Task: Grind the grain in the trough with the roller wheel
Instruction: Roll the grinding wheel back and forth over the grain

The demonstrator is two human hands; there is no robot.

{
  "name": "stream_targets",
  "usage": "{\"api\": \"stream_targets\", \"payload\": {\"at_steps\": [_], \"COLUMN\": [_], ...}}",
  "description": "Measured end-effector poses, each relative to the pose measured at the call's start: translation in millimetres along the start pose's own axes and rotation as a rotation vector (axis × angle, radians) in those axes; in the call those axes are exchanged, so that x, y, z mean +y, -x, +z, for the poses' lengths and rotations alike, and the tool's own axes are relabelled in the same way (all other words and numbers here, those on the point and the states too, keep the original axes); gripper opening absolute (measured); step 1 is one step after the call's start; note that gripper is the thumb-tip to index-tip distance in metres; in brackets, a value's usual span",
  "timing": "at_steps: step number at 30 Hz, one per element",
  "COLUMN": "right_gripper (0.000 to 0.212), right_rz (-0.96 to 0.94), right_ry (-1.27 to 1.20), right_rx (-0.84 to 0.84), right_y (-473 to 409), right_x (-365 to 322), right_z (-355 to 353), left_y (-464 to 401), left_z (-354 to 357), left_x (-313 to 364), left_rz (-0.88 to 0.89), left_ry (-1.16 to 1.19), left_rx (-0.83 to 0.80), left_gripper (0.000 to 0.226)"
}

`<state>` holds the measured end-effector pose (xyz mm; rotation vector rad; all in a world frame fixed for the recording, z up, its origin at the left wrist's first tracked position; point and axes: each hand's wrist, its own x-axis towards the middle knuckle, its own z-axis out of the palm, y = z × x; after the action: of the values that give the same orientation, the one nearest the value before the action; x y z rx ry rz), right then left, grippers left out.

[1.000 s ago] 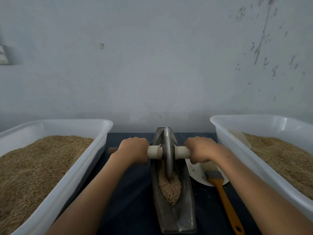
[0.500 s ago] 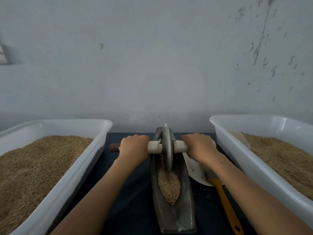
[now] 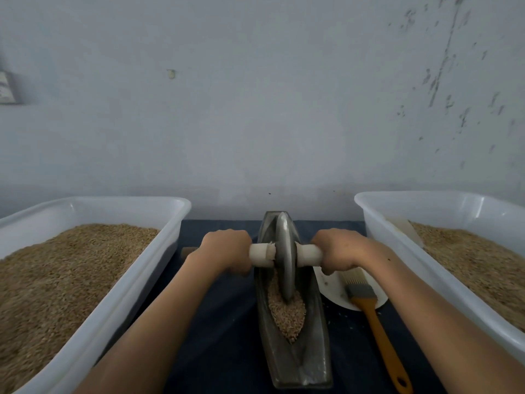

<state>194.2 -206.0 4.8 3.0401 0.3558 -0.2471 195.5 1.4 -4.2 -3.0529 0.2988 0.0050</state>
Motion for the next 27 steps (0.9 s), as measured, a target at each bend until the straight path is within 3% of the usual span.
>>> {"api": "stream_targets", "payload": {"at_steps": [5, 8, 10, 16, 19, 23, 27], "right_gripper": [0.013, 0.016, 0.014, 0.034, 0.037, 0.033, 0.013], "right_rz": [0.027, 0.037, 0.021, 0.007, 0.012, 0.01, 0.025], "right_ry": [0.072, 0.054, 0.073, 0.004, -0.104, 0.0, 0.06], "right_rx": [0.333, 0.398, 0.331, -0.03, -0.115, 0.025, 0.332], "right_y": [-9, -10, -7, 4, 6, -1, -9], "right_x": [0, -1, -1, -1, 0, 1, 1], "right_z": [12, 15, 12, -2, -3, 1, 13], "left_y": [-3, -5, -5, -4, -4, -3, -5], "left_z": [9, 12, 11, 0, -1, 3, 10], "left_x": [5, 5, 2, -5, -5, 0, 5], "left_rz": [-0.041, -0.045, -0.025, 0.031, 0.037, -0.002, -0.041], "left_ry": [-0.05, -0.046, -0.043, 0.048, 0.057, -0.029, -0.058], "left_rx": [0.295, 0.335, 0.267, -0.096, -0.149, 0.058, 0.311], "left_gripper": [0.021, 0.019, 0.024, 0.041, 0.041, 0.034, 0.021]}}
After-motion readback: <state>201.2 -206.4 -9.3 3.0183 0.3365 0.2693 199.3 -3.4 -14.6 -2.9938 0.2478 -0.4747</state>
